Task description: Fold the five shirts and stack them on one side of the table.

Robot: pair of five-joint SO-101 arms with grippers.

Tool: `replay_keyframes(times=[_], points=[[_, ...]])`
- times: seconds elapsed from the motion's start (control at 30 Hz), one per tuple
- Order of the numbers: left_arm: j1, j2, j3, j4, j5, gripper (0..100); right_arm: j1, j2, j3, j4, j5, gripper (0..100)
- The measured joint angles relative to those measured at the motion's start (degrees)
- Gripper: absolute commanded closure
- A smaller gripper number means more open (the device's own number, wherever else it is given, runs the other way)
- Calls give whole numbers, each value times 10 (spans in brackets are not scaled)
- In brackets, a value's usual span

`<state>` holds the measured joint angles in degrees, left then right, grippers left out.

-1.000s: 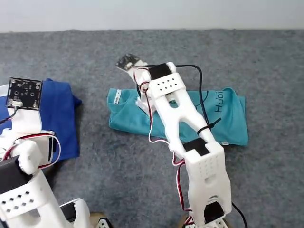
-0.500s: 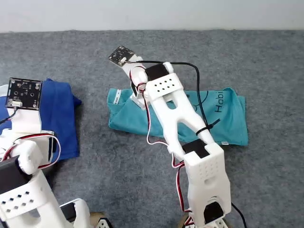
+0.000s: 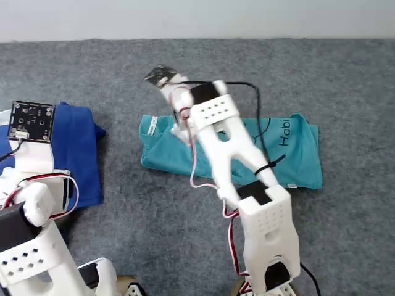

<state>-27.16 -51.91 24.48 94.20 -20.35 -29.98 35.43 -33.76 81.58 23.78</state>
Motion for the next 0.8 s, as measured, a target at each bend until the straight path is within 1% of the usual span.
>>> replay_keyframes(times=[0.17, 0.27, 0.37, 0.53, 0.67, 0.8], points=[[1, 0, 0, 0, 0, 855, -16, 82, 0, -39, 0, 990], [1, 0, 0, 0, 0, 855, -33, 113, 0, -42, 0, 990], [0, 0, 0, 0, 0, 855, -59, 115, -7, -17, 0, 990], [0, 0, 0, 0, 0, 855, -122, 113, -11, 38, -1, 990], [0, 0, 0, 0, 0, 855, -157, 97, -11, 48, -1, 990], [0, 0, 0, 0, 0, 855, -156, 87, -11, 50, -1, 990]])
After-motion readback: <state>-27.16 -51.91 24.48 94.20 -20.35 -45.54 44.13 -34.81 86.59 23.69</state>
